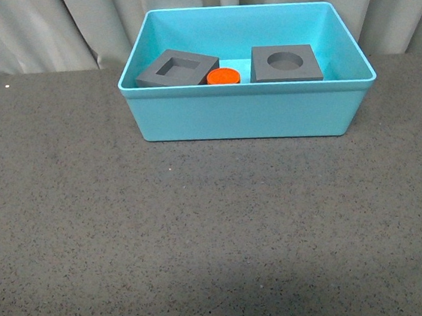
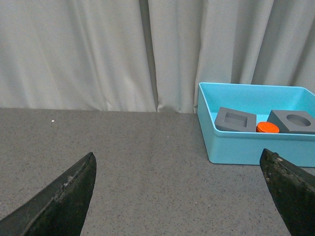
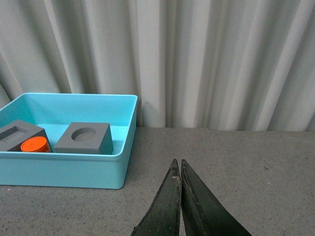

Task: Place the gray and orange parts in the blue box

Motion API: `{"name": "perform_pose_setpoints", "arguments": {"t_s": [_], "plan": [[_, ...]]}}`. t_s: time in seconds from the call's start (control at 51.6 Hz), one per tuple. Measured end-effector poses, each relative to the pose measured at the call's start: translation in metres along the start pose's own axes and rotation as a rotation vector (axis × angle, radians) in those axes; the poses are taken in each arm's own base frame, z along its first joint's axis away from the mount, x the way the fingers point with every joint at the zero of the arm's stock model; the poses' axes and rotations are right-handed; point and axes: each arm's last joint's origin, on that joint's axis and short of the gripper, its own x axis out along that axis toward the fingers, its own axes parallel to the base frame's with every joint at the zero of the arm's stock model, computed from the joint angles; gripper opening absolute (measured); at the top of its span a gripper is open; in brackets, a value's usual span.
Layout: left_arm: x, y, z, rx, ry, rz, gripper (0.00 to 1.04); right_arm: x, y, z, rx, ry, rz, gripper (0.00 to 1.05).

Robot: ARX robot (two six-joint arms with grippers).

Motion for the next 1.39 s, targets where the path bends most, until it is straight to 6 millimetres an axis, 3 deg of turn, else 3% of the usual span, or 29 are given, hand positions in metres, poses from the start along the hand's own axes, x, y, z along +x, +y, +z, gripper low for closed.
{"name": "perform_pose_setpoints", "arguments": {"t_s": [1.045, 1.181, 1.394], "plan": [[0.000, 0.000, 0.000, 0.000, 0.000, 0.000, 0.98, -0.036, 0.000, 0.000, -0.001, -0.011, 0.003, 0.01], [0.000, 0.000, 0.000, 0.000, 0.000, 0.000, 0.98, -0.036, 0.000, 0.000, -0.001, -0.012, 0.003, 0.31], [0.000, 0.000, 0.000, 0.000, 0.000, 0.000, 0.98, -0.036, 0.000, 0.000, -0.001, -0.012, 0.003, 0.63]]}}
